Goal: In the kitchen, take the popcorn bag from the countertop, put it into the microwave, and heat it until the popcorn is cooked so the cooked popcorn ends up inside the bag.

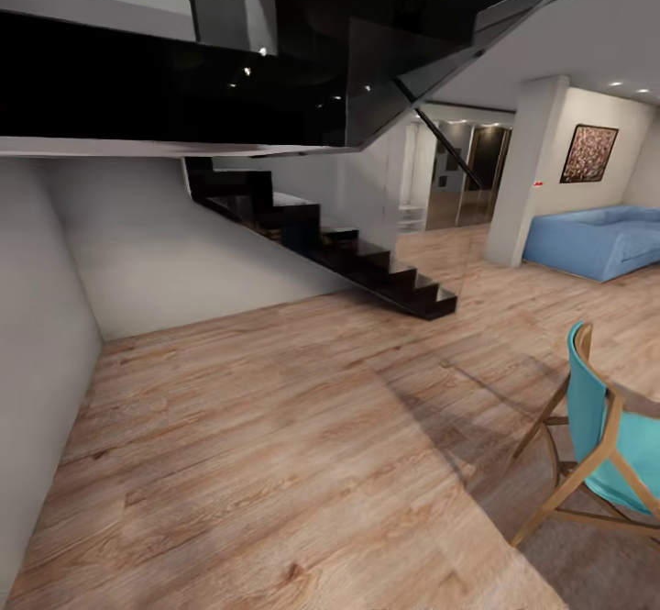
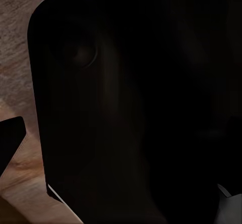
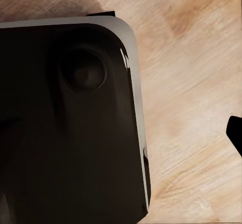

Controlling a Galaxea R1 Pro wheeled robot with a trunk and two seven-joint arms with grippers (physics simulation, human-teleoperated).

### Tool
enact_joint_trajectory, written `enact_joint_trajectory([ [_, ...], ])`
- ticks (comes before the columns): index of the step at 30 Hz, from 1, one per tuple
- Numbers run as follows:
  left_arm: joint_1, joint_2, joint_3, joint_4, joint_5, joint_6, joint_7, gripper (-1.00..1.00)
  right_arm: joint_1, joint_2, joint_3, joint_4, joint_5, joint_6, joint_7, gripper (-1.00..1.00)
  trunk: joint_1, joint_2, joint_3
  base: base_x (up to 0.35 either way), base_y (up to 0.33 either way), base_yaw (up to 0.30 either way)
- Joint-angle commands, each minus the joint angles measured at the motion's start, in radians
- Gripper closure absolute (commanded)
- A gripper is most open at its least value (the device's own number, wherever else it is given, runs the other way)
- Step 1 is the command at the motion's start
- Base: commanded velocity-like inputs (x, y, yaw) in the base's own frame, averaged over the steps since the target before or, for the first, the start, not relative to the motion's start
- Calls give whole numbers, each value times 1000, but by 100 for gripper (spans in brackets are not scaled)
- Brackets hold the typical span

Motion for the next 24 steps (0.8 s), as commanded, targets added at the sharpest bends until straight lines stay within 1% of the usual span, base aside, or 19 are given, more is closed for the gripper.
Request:
enact_joint_trajectory([
  [1, 0, 0, 0, -1, 1, -1, 0, -100, 0, 0, -2, 1, -10, -5, 5, -100, 0, 0, -1, 0, 0, -297],
  [24, 0, 0, 0, -1, 1, -1, 1, -100, 0, 0, -2, 1, -10, -5, 5, -100, 0, 0, -1, 0, 0, -297],
])
